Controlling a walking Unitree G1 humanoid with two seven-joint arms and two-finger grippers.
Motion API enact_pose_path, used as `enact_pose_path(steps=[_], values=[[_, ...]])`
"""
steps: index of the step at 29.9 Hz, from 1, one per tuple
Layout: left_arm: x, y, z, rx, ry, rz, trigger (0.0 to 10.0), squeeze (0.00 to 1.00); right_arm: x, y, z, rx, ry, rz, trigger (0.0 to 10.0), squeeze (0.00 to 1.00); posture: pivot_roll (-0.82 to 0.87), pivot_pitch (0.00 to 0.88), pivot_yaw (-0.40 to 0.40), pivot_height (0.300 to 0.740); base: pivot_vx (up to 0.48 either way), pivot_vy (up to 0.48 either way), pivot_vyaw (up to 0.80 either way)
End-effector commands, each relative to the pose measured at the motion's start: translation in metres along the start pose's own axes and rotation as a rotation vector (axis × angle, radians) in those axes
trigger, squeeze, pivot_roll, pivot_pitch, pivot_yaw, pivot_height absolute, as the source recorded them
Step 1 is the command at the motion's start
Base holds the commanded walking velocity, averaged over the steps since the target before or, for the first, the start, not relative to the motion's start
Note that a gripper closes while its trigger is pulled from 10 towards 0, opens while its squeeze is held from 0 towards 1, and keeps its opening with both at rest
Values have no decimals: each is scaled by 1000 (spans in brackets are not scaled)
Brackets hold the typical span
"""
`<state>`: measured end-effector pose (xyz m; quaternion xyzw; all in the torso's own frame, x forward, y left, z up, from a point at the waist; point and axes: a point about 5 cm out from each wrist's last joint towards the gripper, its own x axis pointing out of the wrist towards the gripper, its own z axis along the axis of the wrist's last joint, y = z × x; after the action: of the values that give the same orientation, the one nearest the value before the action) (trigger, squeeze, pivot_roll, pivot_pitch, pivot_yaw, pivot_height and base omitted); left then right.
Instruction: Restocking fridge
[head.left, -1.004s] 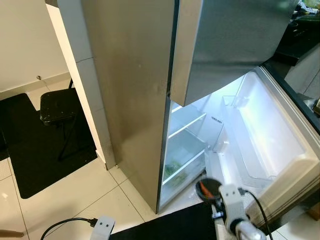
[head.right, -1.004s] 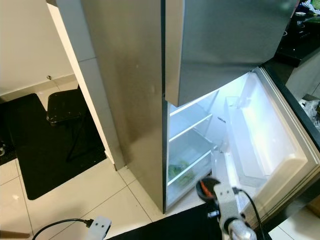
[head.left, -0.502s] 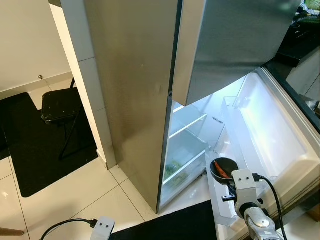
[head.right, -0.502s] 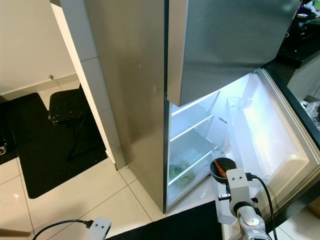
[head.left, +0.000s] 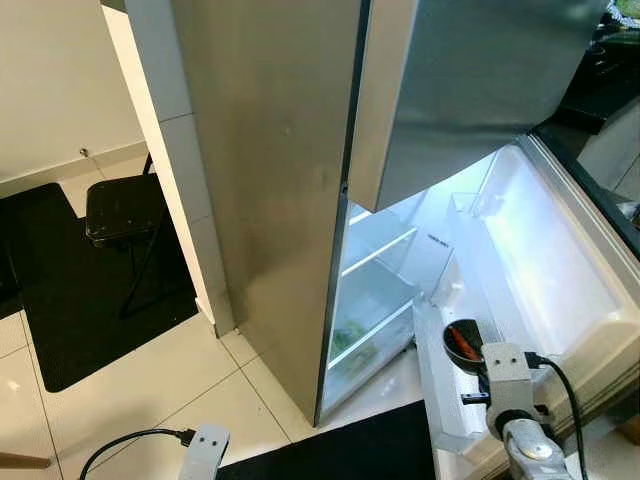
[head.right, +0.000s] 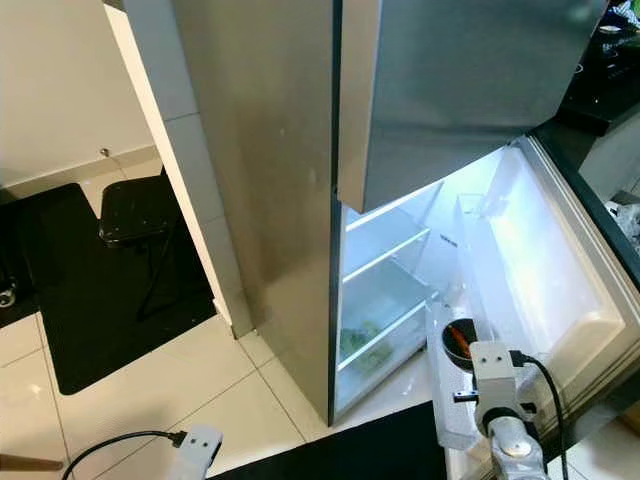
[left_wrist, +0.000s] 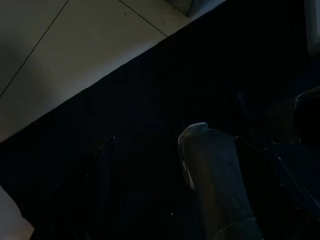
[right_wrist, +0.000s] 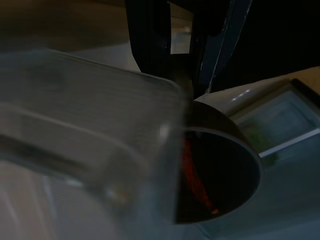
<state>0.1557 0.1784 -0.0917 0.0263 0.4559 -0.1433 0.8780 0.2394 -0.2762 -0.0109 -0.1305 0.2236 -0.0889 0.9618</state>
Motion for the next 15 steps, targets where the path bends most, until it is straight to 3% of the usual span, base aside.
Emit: enact_pose_path(steps=[1, 8, 12, 15], values=[[2, -5, 1, -5, -7, -14, 10000, 0, 2, -20, 10, 23, -53, -99, 10000, 0, 52, 13, -8, 740, 0, 0, 0], [2, -7, -1, -4, -5, -20, 10000, 0, -1, -36, 8, 23, -43, -168, 10000, 0, 53, 14, -9, 740, 0, 0, 0], [2, -8, 2, 4, -22, -31, 10000, 0, -1, -36, 8, 22, -46, -156, 10000, 0, 49, 15, -8, 740, 0, 0, 0], [3, 0, 16, -14, -80, 7, 10000, 0, 1, -21, 10, 26, -58, -71, 10000, 0, 56, 15, -14, 740, 0, 0, 0]])
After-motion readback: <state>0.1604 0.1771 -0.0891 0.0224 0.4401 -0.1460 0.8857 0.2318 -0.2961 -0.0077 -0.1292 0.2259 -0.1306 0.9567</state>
